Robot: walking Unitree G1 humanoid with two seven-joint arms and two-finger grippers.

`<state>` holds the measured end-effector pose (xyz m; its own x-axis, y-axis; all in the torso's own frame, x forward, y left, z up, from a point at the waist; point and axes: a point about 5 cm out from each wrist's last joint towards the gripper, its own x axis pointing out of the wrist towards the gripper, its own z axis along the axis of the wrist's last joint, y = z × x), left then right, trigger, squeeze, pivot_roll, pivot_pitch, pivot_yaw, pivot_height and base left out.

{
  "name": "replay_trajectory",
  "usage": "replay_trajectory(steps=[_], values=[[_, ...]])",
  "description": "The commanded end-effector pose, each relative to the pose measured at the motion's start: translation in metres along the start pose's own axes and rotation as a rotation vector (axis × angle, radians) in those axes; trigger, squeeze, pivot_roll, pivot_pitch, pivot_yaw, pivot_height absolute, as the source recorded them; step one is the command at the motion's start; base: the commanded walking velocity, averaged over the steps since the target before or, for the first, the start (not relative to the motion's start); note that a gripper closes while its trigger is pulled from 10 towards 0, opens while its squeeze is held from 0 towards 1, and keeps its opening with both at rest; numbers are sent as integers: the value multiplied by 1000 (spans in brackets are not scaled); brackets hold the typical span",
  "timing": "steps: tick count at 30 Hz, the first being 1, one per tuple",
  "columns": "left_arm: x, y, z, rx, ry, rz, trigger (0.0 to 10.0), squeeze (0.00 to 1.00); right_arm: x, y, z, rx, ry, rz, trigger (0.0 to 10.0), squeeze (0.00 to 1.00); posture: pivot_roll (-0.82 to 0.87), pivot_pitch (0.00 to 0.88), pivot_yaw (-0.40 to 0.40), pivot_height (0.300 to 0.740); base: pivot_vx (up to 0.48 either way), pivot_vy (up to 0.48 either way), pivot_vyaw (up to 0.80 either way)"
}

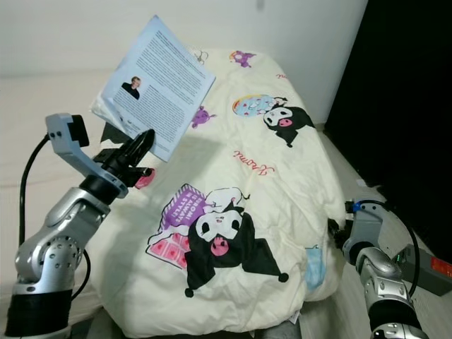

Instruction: Clean up the room

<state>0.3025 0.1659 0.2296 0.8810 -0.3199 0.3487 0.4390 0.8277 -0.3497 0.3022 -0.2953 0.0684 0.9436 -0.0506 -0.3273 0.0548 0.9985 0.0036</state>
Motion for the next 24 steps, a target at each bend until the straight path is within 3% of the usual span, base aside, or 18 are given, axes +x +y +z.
replay_trajectory(steps=[1, 8, 12, 16, 17, 18, 20, 23, 24], values=[[-1, -4, 6, 35, -17, -24, 10000, 0, -1, -4, 0, 11, -11, -10, 0, 0, -32, 133, -30, 342, 0, 0, 0], [1, -4, 6, 38, -16, -34, 10000, 0, -3, -9, 0, 27, -33, -14, 0, 0, -38, 117, -30, 342, 0, 0, 0], [2, -5, 6, 38, -19, -42, 10000, 0, -7, -21, -2, -29, -5, -70, 0, 0, -41, 106, -32, 342, 0, 0, 0], [4, -7, 4, 30, -24, -48, 10000, 0, -21, -59, 1, -113, 54, -275, 0, 0, -57, 95, -34, 342, 0, 0, 0], [4, -7, 4, 30, -24, -48, 10000, 0, -21, -59, 1, -113, 54, -275, 0, 0, -57, 95, -34, 342, 0, 0, 0], [5, -8, 3, 25, -25, -51, 10000, 0, -30, -77, 3, -151, 81, -358, 0, 0, -61, 93, -36, 342, 0, 0, 0], [5, -8, 3, 25, -25, -51, 10000, 0, -30, -77, 3, -151, 81, -358, 0, 0, -61, 93, -36, 342, 0, 0, 0], [6, -9, 2, 19, -27, -54, 10000, 0, -41, -97, 9, -169, 85, -460, 0, 0, -71, 93, -34, 342, 0, 0, 0], [6, -9, 2, 19, -27, -54, 10000, 0, -41, -97, 9, -169, 85, -460, 0, 0, -71, 93, -34, 342, 0, 0, 0]])
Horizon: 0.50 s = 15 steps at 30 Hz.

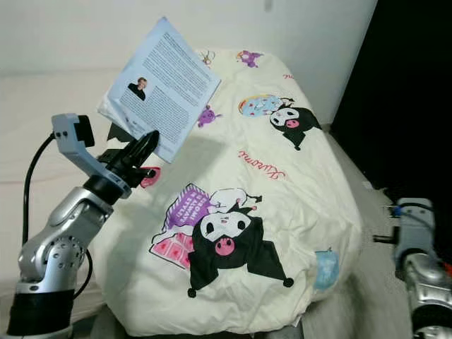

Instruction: Clean up the room

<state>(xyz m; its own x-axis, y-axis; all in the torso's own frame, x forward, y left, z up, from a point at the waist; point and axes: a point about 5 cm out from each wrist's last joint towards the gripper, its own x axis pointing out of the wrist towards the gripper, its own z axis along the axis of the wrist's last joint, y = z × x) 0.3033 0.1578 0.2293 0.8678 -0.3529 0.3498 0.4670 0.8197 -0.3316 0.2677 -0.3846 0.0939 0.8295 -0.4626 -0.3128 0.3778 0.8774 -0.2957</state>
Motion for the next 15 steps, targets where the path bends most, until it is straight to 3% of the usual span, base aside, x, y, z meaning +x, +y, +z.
replay_trajectory(steps=[1, 3, 4, 7, 8, 15], values=[[3, -3, 6, 13, -38, -21, 10000, 0, -2, -6, -7, -6, 34, -28, 0, 0, -71, 93, -34, 342, 0, 0, 0], [3, -3, 5, 11, -38, -21, 10000, 0, -2, -10, -5, 3, 26, -42, 0, 0, -71, 93, -34, 342, 0, 0, 0], [3, -4, 5, 9, -38, -22, 10000, 0, -1, -12, -1, 2, 15, -55, 10000, 0, -74, 92, -35, 342, 0, 0, 0], [4, -4, 4, 9, -39, -25, 10000, 0, 0, -8, 7, 1, -27, -49, 10000, 0, -73, 92, -36, 342, 0, 0, 0], [4, -3, 4, 9, -40, -23, 10000, 0, 1, -6, 15, 19, -68, -52, 10000, 1000, -72, 88, -38, 342, 0, 0, 0], [4, 5, 2, 7, -44, 26, 10000, 0, 2, -3, 56, 115, -260, -77, 10000, 1000, -68, 65, -45, 342, 0, 0, 0]])
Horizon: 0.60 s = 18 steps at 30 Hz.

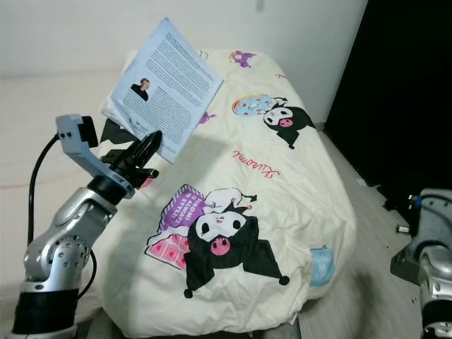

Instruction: Clean up the room

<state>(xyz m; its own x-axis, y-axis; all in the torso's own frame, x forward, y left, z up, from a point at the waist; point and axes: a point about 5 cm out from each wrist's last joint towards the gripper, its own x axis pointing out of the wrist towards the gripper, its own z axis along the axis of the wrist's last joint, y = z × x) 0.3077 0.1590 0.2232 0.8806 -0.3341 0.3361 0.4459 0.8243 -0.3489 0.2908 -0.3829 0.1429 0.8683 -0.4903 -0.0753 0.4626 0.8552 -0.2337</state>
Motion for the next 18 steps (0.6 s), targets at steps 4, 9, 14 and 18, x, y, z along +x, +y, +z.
replay_trajectory(steps=[4, 9, 14, 18], values=[[4, 10, 4, -23, -39, 76, 10000, 0, 3, 50, 35, 111, -155, 162, 10000, 1000, -53, 22, -56, 342, 0, 0, 0], [3, 11, 2, -26, -34, 83, 10000, 0, 2, 69, 42, 129, -178, 227, 10000, 1000, -53, 22, -56, 342, 0, 0, 0], [-1, 9, -5, -52, -28, 103, 10000, 0, -3, 107, 51, 184, -192, 353, 10000, 1000, -30, 0, -81, 342, 0, 0, 0], [-3, 3, -12, -73, -32, 122, 10000, 0, -12, 142, 57, 265, -188, 475, 10000, 1000, -15, 0, -96, 357, 0, 0, 0]])
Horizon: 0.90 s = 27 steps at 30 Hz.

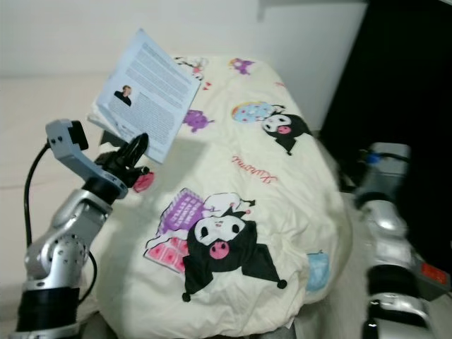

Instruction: Clean up the room

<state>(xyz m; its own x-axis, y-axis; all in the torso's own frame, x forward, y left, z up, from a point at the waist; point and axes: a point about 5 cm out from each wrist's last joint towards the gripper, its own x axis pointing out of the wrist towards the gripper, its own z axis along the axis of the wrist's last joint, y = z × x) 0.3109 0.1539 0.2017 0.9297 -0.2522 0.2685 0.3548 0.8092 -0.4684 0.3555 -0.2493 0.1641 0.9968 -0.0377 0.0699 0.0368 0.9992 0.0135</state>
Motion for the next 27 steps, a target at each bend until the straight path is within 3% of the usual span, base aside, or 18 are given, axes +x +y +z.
replay_trajectory(steps=[1, 7, 27], values=[[-1, -3, 9, 22, -57, 4, 10000, 0, 1, 3, 1, 24, 4, 13, 10000, 1000, -15, 0, -96, 357, 0, 0, 0], [4, -7, 2, 9, -46, 7, 10000, 0, 6, 20, 0, 34, 12, 60, 10000, 1000, -10, 0, -97, 382, 0, 0, 0], [11, -12, -17, 2, 6, 2, 10000, 0, 4, 29, -9, 51, 42, 94, 10000, 1000, -27, 0, -87, 457, 0, 0, 0]])
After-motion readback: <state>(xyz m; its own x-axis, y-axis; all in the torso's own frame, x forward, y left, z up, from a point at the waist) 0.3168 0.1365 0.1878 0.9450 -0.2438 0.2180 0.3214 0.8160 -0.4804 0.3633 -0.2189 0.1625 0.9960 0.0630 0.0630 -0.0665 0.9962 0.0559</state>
